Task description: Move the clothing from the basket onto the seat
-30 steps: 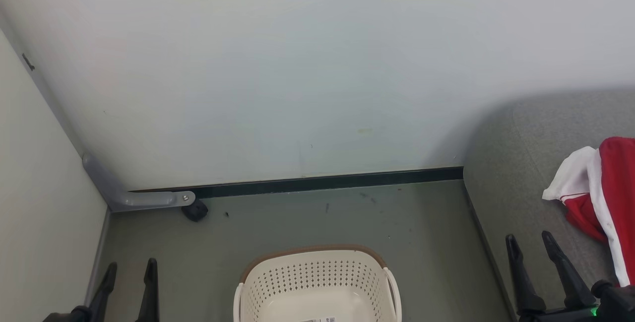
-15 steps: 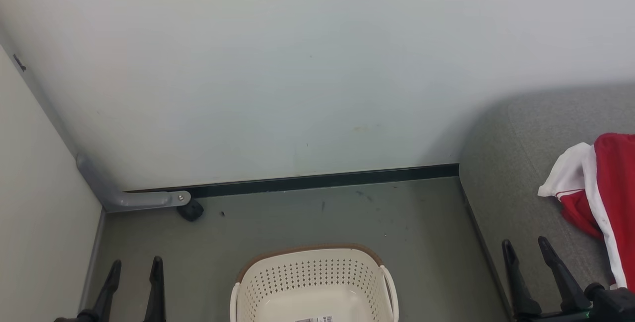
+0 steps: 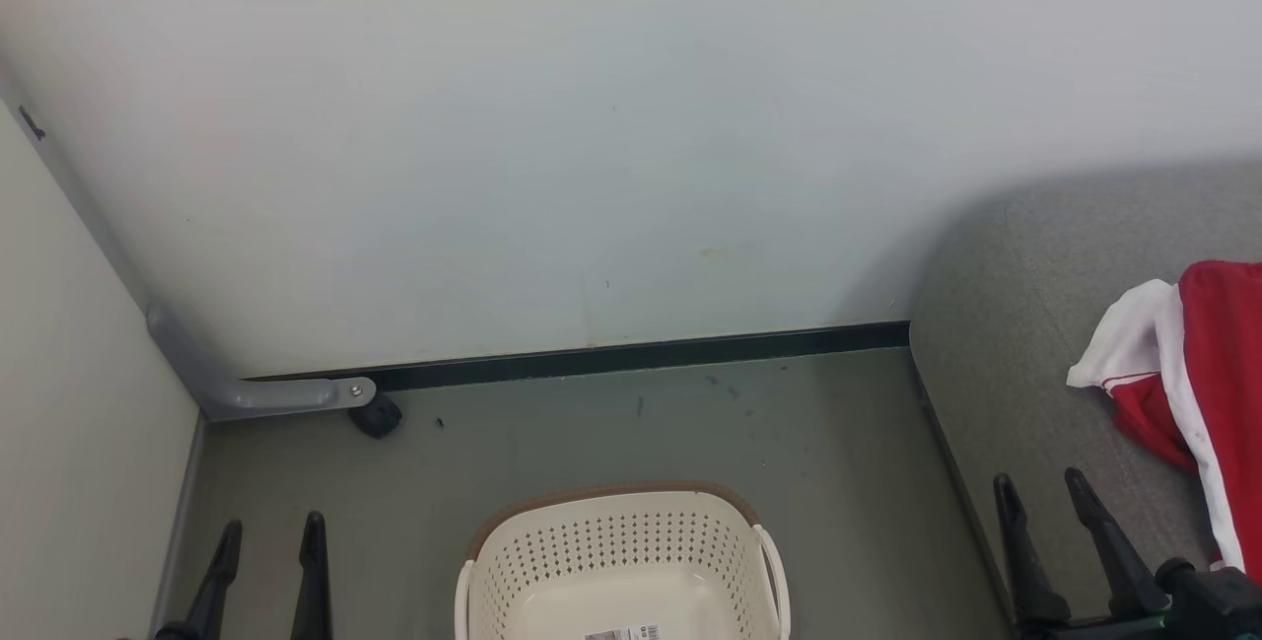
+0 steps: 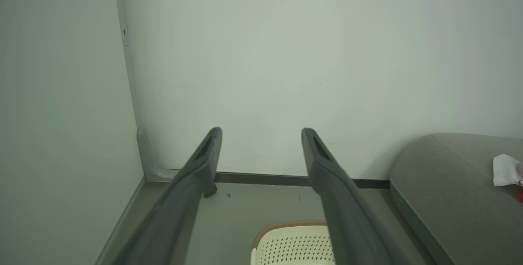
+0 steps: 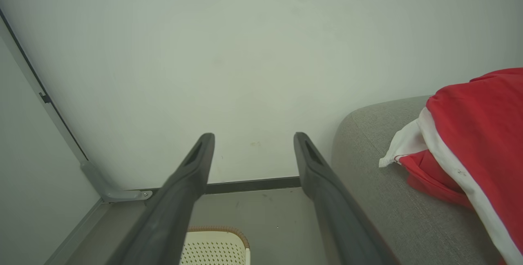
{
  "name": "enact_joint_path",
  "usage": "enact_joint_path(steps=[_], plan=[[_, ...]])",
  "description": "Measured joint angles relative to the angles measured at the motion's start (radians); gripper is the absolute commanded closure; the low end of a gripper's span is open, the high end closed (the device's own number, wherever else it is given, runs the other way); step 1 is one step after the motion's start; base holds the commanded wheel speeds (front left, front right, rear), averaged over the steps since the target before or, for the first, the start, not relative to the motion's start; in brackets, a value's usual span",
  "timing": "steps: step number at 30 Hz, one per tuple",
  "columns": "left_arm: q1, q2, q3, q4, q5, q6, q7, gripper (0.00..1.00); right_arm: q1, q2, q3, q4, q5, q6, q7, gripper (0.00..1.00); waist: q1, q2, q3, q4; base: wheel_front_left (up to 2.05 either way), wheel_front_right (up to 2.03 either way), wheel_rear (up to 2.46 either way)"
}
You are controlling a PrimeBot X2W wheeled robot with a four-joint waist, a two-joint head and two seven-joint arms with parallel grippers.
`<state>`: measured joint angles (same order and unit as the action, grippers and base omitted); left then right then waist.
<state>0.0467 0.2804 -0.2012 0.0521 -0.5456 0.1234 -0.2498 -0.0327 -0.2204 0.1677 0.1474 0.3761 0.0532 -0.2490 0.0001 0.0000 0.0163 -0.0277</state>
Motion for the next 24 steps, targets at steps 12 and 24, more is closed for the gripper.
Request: enact_joint_path(steps=[12,24], plan=[[0.003,-0.017,0.022,-0.012,0.012,-0.009,0.0,0.0,-0.004,0.005,0.001,0.013,-0.006,0.004,0.0,0.0,0.0,0.0,0.001,-0.003,0.0,0.0,0.0],[0.011,-0.038,0.021,0.009,0.017,-0.027,0.002,1.0,0.014,0.02,0.007,0.043,-0.006,0.009,0.002,1.0,0.0,0.0,0.006,-0.005,0.0,0.0,0.0]])
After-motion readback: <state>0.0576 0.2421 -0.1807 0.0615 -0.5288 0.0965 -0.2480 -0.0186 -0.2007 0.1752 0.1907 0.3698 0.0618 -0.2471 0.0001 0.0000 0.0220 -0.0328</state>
